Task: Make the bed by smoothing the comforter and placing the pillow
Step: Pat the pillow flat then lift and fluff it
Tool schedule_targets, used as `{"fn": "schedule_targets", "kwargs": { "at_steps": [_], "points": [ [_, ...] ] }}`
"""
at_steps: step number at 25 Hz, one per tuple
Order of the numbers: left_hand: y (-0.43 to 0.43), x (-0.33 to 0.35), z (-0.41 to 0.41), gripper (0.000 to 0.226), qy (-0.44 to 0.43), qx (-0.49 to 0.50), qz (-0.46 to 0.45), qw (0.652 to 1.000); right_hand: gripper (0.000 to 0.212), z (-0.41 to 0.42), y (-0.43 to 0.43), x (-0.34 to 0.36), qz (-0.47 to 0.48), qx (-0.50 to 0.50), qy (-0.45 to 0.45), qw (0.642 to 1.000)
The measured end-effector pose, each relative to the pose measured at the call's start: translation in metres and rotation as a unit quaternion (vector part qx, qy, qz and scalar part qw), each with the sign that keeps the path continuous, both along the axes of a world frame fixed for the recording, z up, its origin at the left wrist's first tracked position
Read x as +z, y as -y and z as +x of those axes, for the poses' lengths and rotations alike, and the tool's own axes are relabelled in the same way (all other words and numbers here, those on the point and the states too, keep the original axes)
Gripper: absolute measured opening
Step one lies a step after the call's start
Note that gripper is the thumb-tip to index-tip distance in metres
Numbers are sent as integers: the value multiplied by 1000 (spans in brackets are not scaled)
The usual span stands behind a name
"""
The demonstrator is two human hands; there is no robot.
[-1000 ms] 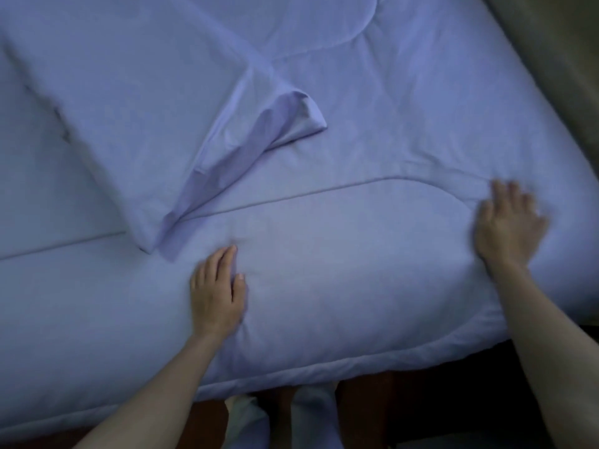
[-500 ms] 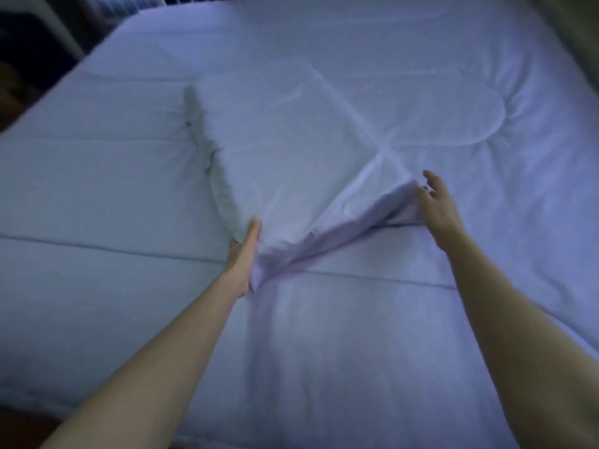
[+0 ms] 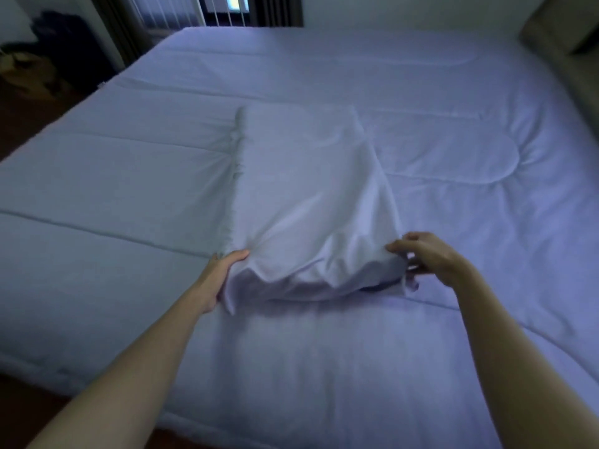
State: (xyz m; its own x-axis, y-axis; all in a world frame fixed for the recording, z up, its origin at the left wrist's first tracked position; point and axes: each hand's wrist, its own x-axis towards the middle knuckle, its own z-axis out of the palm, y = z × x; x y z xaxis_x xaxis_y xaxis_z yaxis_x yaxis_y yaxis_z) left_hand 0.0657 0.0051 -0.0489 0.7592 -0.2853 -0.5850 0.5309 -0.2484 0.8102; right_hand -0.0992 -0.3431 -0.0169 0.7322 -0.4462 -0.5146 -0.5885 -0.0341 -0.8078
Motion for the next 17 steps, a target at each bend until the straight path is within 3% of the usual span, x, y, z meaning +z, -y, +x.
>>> {"fn": "schedule_targets", "kwargs": {
  "at_steps": [3, 6, 8, 10, 12, 13, 14, 15, 16, 17],
  "points": [
    [-79, 34, -27, 72, -37, -62, 7, 997, 19, -49, -66, 17, 99, 100, -56, 989],
    [-163, 28, -61, 100, -43, -90, 44, 994, 40, -95, -135, 9, 165, 192, -163, 954],
    [-199, 13, -74, 108, -14, -116, 128, 985, 47, -110, -166, 2, 151, 268, -248, 919],
    [-209, 4, -85, 110, 80, -142, 223, 961, 62, -106, -183, 1, 63, 232, -301, 923],
    [-194, 1, -87, 96, 293, -147, 311, 892, 70, -84, -196, -2, -110, 49, -220, 968],
    [-179, 3, -85, 83, 415, -187, 345, 821, 66, -72, -205, -1, -214, -40, -140, 966],
    [-161, 8, -83, 70, 513, -248, 357, 740, 58, -62, -218, -1, -309, -69, -61, 946],
    [-148, 5, -78, 62, 573, -319, 352, 668, 52, -53, -234, -2, -390, -41, 15, 920],
    [-138, 2, -72, 59, 598, -371, 349, 619, 49, -49, -251, -8, -461, 41, 84, 882],
    [-132, -4, -65, 58, 601, -399, 354, 595, 49, -55, -273, -18, -524, 167, 139, 823]
  ]
}}
